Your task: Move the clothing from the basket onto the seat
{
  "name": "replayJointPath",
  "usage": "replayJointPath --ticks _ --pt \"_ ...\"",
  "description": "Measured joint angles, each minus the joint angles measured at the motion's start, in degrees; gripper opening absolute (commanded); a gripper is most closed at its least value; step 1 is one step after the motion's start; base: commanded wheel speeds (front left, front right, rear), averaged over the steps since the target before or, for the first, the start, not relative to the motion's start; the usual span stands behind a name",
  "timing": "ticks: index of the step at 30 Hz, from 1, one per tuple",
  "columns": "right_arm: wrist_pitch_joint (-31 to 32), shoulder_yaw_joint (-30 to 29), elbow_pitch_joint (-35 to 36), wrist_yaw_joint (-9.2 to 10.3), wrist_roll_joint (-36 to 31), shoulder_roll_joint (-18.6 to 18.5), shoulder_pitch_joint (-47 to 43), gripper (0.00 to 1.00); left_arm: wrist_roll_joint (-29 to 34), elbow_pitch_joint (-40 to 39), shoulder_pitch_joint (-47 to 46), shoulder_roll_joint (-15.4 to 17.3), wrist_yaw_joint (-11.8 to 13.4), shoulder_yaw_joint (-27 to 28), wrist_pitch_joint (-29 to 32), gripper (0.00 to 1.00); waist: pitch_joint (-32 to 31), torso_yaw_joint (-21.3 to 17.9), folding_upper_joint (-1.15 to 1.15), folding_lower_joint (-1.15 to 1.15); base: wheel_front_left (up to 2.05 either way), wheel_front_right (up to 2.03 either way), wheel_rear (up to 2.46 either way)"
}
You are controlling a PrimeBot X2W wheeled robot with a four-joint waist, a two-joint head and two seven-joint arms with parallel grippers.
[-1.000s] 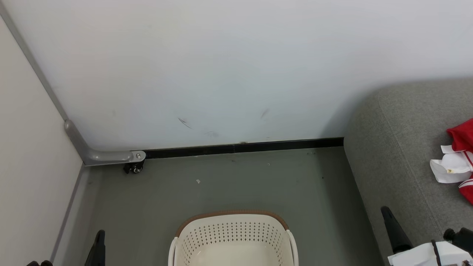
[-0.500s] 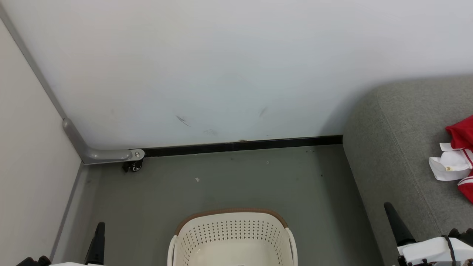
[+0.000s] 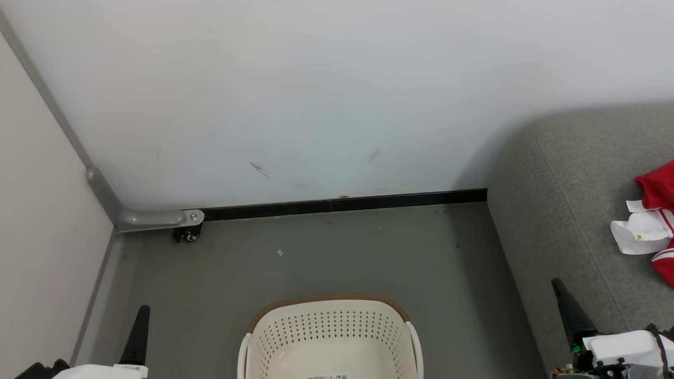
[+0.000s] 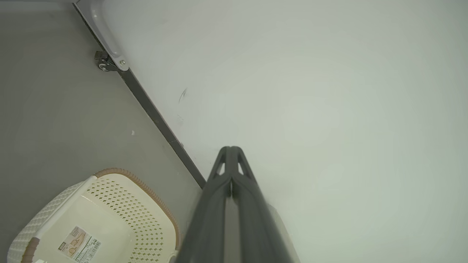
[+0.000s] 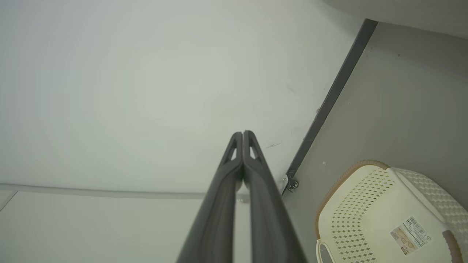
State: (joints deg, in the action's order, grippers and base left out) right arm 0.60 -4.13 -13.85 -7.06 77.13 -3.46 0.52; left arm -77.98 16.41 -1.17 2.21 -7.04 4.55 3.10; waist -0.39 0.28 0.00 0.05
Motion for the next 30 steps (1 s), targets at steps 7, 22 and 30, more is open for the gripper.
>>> replayJointPath --ticks 7,22,30 --pt "1.52 -0.55 -0.34 0.00 5.89 0.00 1.37 0.00 -5.21 -0.21 -0.93 -0.11 0.00 0.24 1.35 0.00 0.21 -0.10 0.00 -0.01 0.00 0.00 0.00" --pt "3.70 -1.38 -1.22 0.00 16.28 0.00 2.39 0.00 -13.36 -0.33 -2.48 -0.23 -0.01 0.54 3.66 0.00 0.53 -0.27 0.00 -0.02 0.00 0.00 0.00" --pt "3.70 -1.47 -1.25 0.00 16.49 0.00 2.42 0.00 -13.37 -0.41 -2.69 -0.24 -0.01 0.54 3.66 0.00 0.54 -0.27 0.00 -0.02 0.00 0.00 0.00"
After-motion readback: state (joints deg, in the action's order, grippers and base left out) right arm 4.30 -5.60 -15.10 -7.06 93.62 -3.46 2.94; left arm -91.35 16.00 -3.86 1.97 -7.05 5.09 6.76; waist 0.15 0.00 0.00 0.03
